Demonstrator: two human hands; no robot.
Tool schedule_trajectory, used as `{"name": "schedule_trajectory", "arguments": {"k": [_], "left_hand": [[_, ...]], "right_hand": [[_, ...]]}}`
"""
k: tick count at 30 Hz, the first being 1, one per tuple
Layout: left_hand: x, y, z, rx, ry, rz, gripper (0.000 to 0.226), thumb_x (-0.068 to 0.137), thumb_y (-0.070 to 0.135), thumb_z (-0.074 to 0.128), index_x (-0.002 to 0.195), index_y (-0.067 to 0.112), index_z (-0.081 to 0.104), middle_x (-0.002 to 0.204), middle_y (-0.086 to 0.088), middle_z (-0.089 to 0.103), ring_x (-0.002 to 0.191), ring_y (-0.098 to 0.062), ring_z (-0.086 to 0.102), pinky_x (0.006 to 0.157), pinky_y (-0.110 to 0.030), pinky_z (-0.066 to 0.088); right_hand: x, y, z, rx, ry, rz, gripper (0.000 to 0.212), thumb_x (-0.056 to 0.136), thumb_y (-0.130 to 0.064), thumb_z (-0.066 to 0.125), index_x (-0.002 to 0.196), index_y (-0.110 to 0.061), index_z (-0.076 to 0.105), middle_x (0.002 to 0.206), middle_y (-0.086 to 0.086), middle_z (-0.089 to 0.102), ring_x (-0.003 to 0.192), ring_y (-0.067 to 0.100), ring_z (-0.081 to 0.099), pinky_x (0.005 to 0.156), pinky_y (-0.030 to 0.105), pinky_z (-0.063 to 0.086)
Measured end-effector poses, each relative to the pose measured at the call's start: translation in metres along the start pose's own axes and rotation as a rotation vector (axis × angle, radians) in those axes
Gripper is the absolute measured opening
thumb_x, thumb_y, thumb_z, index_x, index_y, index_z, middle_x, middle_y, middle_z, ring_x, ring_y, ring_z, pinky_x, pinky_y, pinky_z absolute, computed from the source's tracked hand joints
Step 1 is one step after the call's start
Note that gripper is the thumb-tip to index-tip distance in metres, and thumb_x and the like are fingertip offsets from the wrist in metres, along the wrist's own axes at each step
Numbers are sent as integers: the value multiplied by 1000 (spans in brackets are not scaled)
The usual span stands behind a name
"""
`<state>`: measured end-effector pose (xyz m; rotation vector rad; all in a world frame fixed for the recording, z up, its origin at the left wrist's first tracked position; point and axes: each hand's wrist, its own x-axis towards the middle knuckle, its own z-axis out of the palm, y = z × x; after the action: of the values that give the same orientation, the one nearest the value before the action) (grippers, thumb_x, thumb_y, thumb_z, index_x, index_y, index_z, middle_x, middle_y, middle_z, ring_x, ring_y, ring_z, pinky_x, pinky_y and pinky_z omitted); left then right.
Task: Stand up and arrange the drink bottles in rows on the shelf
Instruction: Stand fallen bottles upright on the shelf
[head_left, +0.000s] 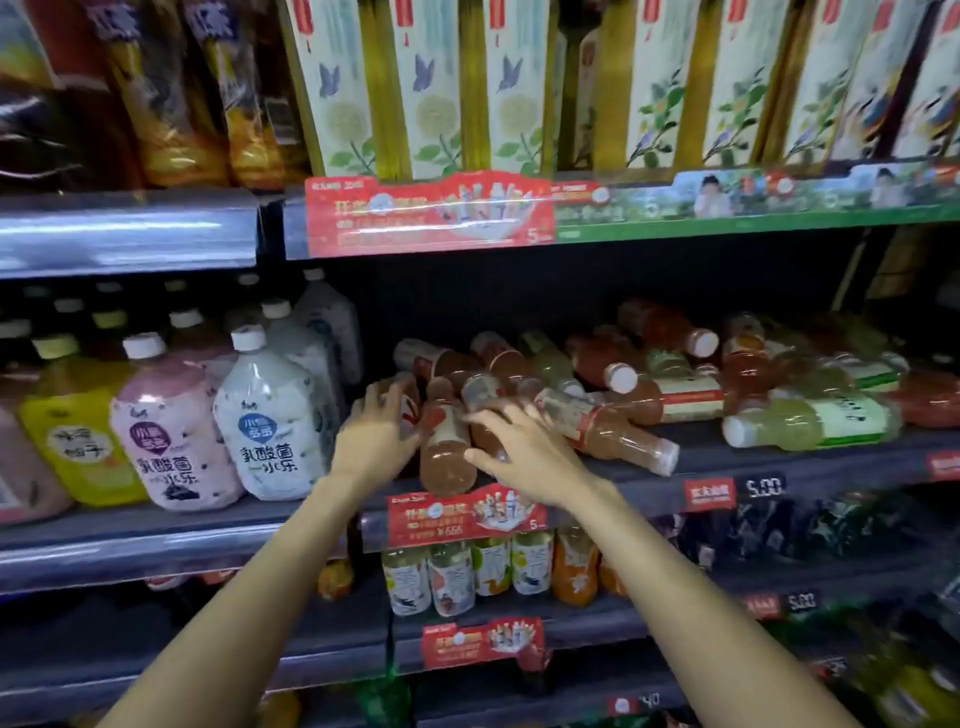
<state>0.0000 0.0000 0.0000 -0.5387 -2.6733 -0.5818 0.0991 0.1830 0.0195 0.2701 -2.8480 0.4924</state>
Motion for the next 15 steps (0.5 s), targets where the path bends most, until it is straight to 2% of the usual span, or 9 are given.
{"name": "schedule_trajectory", "arguments": {"k": [2,4,6,7,9,11,15], "left_hand": [[12,-7,7,8,-105,-55,68,91,51,52,149,26,26,146,-11,32,125,-36,42,97,-45,42],[16,-12,16,134,-221,-82,67,94,52,38,151,24,18,153,-11,22,128,-36,39,93,-43,43],[13,-14,22,256,-220,-67,68,92,54,14,150,21,19,156,-13,16,128,-36,40,89,-41,45],[12,-15,24,279,-206,-61,65,94,51,13,151,21,19,158,-14,14,128,-37,41,88,-41,46],[13,-14,22,313,-224,-20,58,99,42,30,152,22,16,159,-16,8,131,-38,37,92,-43,46],[8,-13,17,339,-267,12,64,96,37,44,151,22,15,160,-14,6,132,-38,34,94,-42,45],[-2,-16,-1,262,-266,-26,71,86,41,58,146,19,27,147,-11,27,121,-38,46,89,-40,45]], "right_hand": [[17,-2,8,-24,-14,-17,51,95,-52,41,140,-28,41,148,3,36,138,27,23,111,46,24],[28,-3,14,-58,-62,-21,52,95,-55,38,141,-30,41,151,1,32,141,25,18,112,47,21],[32,1,19,-61,-83,-28,52,95,-56,35,141,-32,40,152,-2,31,141,21,16,112,44,16],[34,3,19,-56,-89,-28,52,95,-56,35,142,-33,39,152,-4,30,141,19,15,111,43,15],[35,5,18,-55,-95,-17,53,95,-57,33,143,-34,37,152,-7,29,142,17,12,113,44,12],[37,8,20,-73,-88,-7,50,96,-54,31,143,-36,36,153,-6,28,143,17,11,114,46,9],[43,9,25,-73,-82,-84,41,100,-40,29,140,-41,37,153,-9,26,143,15,10,115,46,2]]}}
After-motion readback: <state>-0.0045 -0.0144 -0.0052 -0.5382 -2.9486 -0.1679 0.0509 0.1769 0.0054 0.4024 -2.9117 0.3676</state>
